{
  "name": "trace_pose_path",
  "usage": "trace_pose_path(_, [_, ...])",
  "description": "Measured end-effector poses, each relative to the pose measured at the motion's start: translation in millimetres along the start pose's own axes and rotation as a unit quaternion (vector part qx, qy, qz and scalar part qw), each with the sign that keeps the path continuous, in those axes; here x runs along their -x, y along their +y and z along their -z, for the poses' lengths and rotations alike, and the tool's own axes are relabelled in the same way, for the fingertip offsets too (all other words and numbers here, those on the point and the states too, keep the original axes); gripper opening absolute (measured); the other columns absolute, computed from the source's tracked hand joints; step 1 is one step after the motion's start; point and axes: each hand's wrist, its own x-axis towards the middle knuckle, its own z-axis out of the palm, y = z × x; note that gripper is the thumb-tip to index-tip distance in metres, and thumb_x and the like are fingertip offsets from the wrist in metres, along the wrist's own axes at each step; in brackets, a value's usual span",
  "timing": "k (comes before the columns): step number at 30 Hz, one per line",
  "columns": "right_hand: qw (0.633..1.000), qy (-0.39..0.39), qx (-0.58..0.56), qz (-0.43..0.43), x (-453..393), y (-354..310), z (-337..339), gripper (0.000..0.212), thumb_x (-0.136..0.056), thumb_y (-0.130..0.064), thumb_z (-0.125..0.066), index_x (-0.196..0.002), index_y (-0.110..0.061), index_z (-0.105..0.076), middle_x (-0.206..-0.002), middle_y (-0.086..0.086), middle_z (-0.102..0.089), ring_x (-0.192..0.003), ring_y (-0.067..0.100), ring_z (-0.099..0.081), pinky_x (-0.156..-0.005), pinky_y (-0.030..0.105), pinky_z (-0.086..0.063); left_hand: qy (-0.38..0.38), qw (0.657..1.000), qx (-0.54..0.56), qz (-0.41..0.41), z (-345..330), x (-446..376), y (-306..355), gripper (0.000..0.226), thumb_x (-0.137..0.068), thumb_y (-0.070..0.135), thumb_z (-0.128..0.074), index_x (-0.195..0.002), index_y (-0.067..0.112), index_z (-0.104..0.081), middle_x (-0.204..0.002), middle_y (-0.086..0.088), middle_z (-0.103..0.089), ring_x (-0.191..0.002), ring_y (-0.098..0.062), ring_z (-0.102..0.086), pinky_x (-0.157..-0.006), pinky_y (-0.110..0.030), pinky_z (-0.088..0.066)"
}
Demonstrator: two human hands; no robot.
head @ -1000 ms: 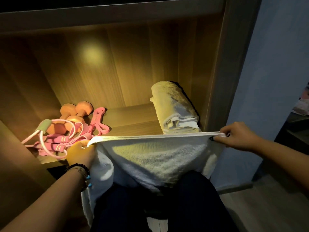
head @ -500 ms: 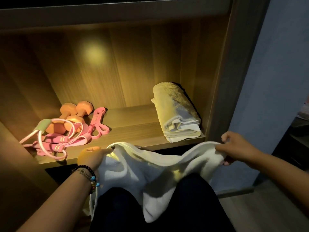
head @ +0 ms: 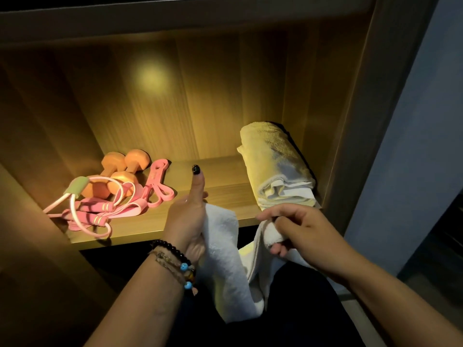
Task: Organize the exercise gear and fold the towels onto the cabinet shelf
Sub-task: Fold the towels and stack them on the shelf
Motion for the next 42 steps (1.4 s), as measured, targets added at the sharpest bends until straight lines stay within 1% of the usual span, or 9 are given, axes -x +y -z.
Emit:
trace_pose_path(4, [0.999,0.009,0.006,0.031,2,4,-20,0.028,-0.08,0.013,-0.057,-0.088,-0.008,-0.074,-0.077,0.017,-0.07,-0.064,0.023,-0.064,-0.064,0.029,-0.054,-0.054,0.998,0.026,0.011,7,18,-2,0.087,-0.042,0.078,-0.068,-0.097,0.011,-0.06,-0.125,-0.007,-0.036,-0.093,-0.016,-0.054,-0.092,-0.044,-0.046])
trace_pose_path(6, [0.999,0.005,0.006,0.037,8,11,-26,0.028,-0.072,0.002,-0.072,-0.093,-0.016,-0.076,-0.089,0.016,-0.071,-0.074,0.024,-0.062,-0.074,0.033,-0.053,-0.077,0.997,0.01,-0.015,16,30,-9,0.072,-0.045,0.079,-0.067,-0.082,0.017,-0.062,-0.07,0.008,-0.038,-0.067,-0.007,-0.054,-0.066,-0.031,-0.05])
trace_pose_path(9, [0.998,-0.037,0.04,0.026,14,20,-43,0.041,-0.065,-0.015,-0.085,-0.104,-0.022,-0.074,-0.103,0.002,-0.068,-0.091,0.014,-0.067,-0.083,0.03,-0.056,-0.069,0.993,-0.016,-0.095,21,50,-22,0.052,-0.055,0.072,-0.065,-0.06,0.021,-0.054,-0.053,0.005,-0.041,-0.048,-0.008,-0.04,-0.043,-0.019,-0.036])
trace_pose_path(15, [0.981,-0.005,0.171,0.088,19,28,-59,0.01,-0.074,-0.005,-0.078,-0.079,-0.013,-0.074,-0.083,-0.002,-0.068,-0.078,0.009,-0.063,-0.07,0.022,-0.047,-0.071,0.963,-0.086,-0.245,38,65,-27,0.053,-0.049,0.048,-0.079,-0.075,0.009,-0.056,-0.059,0.011,-0.055,-0.055,0.001,-0.047,-0.051,-0.011,-0.041])
trace_pose_path(22, [0.978,0.101,0.157,0.097,26,36,-53,0.011,-0.075,-0.004,-0.075,-0.07,-0.013,-0.071,-0.075,-0.003,-0.069,-0.068,0.003,-0.06,-0.066,0.019,-0.045,-0.113,0.959,-0.171,-0.193,69,64,-48,0.018,-0.072,0.038,-0.069,-0.089,0.03,-0.07,-0.091,0.004,-0.073,-0.084,-0.013,-0.069,-0.062,-0.023,-0.054])
trace_pose_path(30, [0.986,0.121,0.105,0.054,21,34,-35,0.014,-0.077,-0.005,-0.076,-0.074,-0.019,-0.076,-0.074,-0.004,-0.073,-0.062,0.011,-0.068,-0.058,0.018,-0.053,0.048,0.974,-0.134,-0.174,38,36,-60,0.02,-0.088,0.013,-0.061,-0.07,0.022,-0.061,-0.066,0.002,-0.062,-0.064,-0.017,-0.055,-0.06,-0.034,-0.045])
trace_pose_path(34, [0.988,0.055,0.126,0.065,14,24,-14,0.037,-0.076,0.008,-0.072,-0.094,-0.024,-0.075,-0.095,-0.008,-0.074,-0.088,0.005,-0.07,-0.08,0.019,-0.055,0.137,0.982,-0.045,-0.12,33,4,-38,0.01,-0.087,0.013,-0.062,-0.078,0.012,-0.066,-0.075,-0.011,-0.067,-0.068,-0.025,-0.056,-0.064,-0.033,-0.046])
trace_pose_path(37, [0.971,0.052,0.202,0.119,8,21,-4,0.043,-0.082,0.008,-0.065,-0.104,-0.028,-0.072,-0.102,-0.013,-0.073,-0.099,0.0,-0.066,-0.089,0.018,-0.051,0.119,0.984,-0.001,-0.13,27,1,-32,0.009,-0.089,0.015,-0.062,-0.083,0.016,-0.069,-0.086,-0.011,-0.074,-0.082,-0.029,-0.069,-0.075,-0.041,-0.055])
trace_pose_path(42, [0.925,0.106,0.298,0.213,-3,15,-3,0.023,-0.087,-0.012,-0.067,-0.091,-0.034,-0.071,-0.079,-0.012,-0.073,-0.071,0.003,-0.069,-0.066,0.025,-0.057,0.048,0.989,-0.033,-0.134,22,6,-47,0.011,-0.09,0.012,-0.062,-0.081,0.018,-0.066,-0.078,-0.004,-0.074,-0.066,-0.019,-0.069,-0.056,-0.029,-0.055])
